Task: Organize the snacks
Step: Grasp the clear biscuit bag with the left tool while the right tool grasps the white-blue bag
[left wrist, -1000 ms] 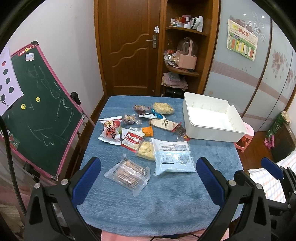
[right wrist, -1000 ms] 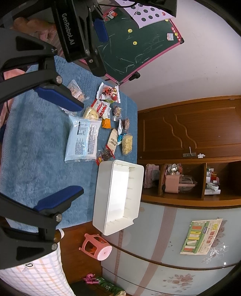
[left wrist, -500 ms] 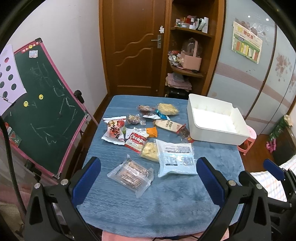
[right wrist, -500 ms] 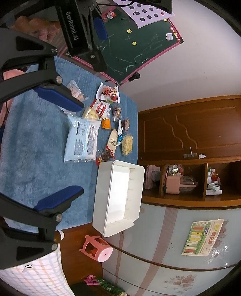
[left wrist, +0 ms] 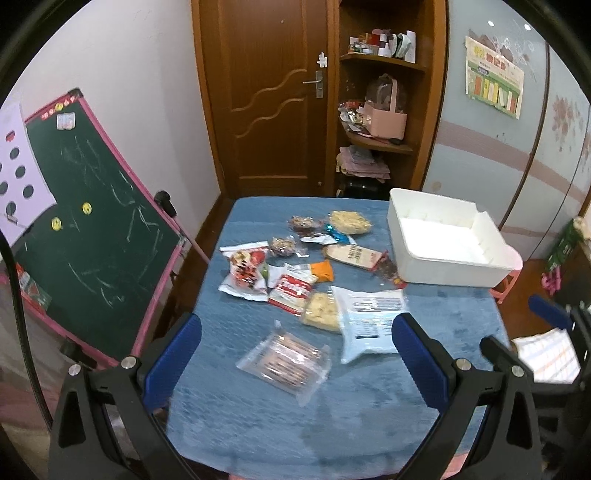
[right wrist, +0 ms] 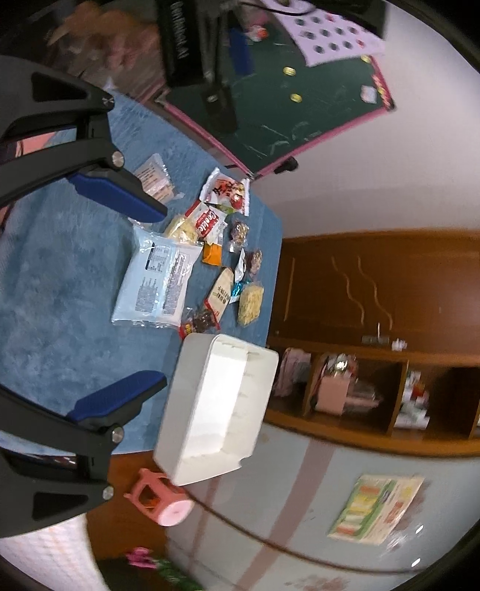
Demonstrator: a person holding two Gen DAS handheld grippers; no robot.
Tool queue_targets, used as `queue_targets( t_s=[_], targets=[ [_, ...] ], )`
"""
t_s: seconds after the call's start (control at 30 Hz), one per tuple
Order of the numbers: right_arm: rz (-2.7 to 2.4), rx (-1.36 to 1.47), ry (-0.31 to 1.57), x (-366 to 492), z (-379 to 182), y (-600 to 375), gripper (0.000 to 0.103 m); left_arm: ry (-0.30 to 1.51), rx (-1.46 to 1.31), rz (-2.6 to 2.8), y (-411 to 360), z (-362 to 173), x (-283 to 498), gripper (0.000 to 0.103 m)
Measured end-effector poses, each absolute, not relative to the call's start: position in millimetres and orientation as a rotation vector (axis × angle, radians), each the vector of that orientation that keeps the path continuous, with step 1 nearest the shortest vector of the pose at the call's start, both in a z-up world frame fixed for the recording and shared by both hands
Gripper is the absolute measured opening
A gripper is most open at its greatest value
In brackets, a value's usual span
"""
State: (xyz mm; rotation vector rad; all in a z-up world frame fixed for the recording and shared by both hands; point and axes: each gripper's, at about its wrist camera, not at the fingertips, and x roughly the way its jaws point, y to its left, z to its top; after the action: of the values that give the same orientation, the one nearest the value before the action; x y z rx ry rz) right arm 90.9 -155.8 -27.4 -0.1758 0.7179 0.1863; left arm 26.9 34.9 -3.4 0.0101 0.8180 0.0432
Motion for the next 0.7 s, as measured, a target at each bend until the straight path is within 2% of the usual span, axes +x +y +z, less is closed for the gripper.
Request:
queue_targets(
  t_s=[0.2, 0.43, 0.7],
  targets=[
    [0.351, -0.277, 0.751, 123.3, -59.7, -150.0, 0.083, 0.886, 0.082, -0.002, 61.4, -39.0, 44.2, 0.102],
    [0.464, -0.400, 0.839, 167.5, -116.4, -141.0, 0.083, 1.045, 0.133, -0.078, 84.2, -121.8, 64.8, 0.103],
    [0.477, -0.580, 0.835, 170.7, -174.2, -116.1, 0.083, 1.186, -0.091, -0.126, 106.7, -185.5, 95.6, 0.102]
  ],
)
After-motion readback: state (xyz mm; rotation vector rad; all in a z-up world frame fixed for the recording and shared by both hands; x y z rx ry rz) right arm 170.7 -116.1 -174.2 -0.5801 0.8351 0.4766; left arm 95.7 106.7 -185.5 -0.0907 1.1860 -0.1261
